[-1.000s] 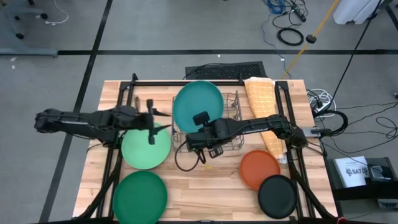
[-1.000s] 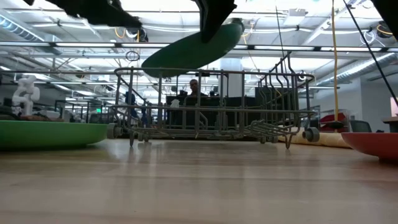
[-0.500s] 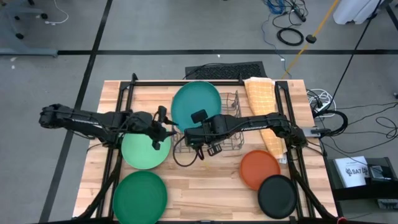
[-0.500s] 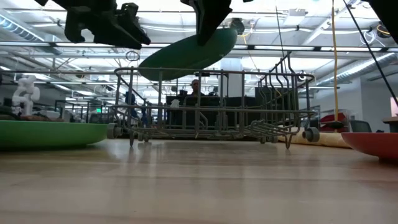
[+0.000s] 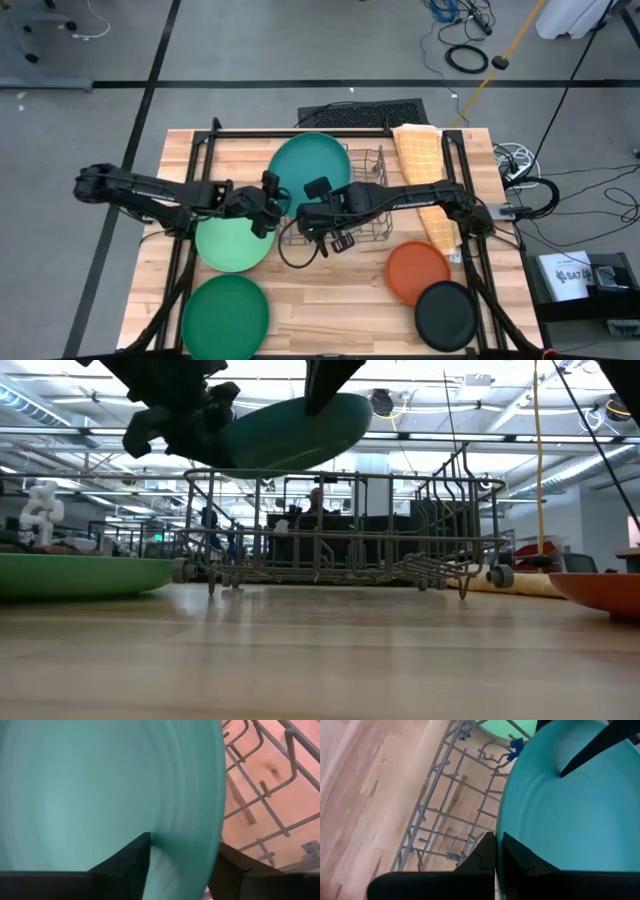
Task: Sort dishes
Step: Put the blue plate into the dishwasher rack
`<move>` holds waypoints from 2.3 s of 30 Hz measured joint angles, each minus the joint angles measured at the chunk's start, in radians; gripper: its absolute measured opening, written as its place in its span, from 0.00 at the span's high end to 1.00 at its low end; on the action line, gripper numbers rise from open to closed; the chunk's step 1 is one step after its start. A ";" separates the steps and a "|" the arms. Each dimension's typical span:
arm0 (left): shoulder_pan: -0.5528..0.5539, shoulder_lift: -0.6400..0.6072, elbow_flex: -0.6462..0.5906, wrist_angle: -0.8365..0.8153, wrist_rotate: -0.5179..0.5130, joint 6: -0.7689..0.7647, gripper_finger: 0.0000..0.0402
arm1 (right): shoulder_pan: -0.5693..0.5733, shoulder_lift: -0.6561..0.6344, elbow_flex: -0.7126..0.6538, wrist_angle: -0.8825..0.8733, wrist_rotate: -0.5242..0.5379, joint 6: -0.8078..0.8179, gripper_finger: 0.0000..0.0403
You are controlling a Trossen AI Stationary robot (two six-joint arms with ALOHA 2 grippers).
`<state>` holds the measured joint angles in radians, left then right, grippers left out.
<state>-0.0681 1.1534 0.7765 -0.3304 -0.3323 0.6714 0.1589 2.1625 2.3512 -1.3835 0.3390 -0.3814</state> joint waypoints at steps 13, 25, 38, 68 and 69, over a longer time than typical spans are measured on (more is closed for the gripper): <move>-0.001 0.012 0.024 -0.015 -0.038 0.120 0.95 | 0.001 -0.009 0.001 -0.027 0.057 0.049 0.92; 0.000 -0.018 0.026 -0.034 -0.074 0.009 0.95 | 0.042 -0.095 0.001 -0.085 0.222 0.153 0.59; -0.001 -0.091 0.026 0.109 0.137 -0.460 0.95 | 0.060 -0.331 0.001 -0.186 0.355 0.274 0.60; -0.015 -0.321 -0.075 0.299 -0.165 -1.367 0.95 | 0.086 -0.539 0.000 -0.188 0.370 0.195 0.90; -0.024 -0.320 -0.080 0.299 -0.173 -1.382 0.95 | 0.086 -0.539 0.000 -0.188 0.370 0.183 0.91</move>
<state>-0.0925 0.8330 0.6966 -0.0311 -0.5049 -0.7101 0.2447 1.6234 2.3516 -1.5715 0.7094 -0.1981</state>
